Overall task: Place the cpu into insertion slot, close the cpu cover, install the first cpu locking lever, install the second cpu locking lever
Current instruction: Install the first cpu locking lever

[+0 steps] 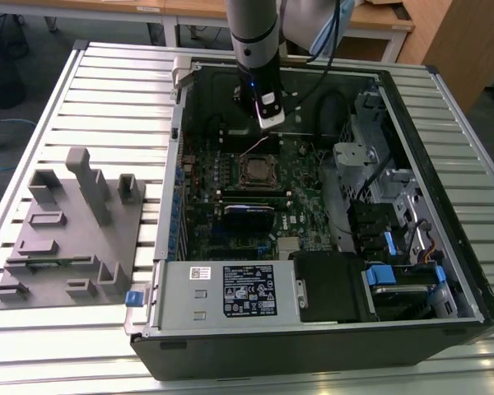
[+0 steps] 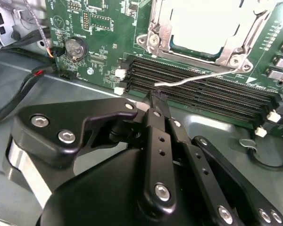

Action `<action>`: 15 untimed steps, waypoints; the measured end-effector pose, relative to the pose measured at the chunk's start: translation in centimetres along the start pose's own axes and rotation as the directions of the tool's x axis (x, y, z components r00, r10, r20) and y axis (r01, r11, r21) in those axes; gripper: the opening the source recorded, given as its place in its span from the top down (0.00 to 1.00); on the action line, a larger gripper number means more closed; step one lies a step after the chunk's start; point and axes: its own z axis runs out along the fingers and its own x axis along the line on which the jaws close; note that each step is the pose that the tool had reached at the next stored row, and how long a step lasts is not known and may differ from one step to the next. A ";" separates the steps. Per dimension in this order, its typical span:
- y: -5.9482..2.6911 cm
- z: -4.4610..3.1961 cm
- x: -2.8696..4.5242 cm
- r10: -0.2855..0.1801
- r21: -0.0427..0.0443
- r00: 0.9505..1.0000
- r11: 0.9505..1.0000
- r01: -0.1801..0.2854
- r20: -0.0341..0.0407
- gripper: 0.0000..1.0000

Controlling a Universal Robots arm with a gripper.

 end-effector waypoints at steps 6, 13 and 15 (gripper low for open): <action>-0.47 -0.27 0.74 -0.002 -0.004 1.000 1.000 0.002 0.009 0.90; -1.10 -0.49 0.95 -0.004 -0.007 1.000 1.000 0.004 0.017 0.90; -1.28 -0.52 0.90 -0.004 -0.007 1.000 1.000 0.004 0.018 0.90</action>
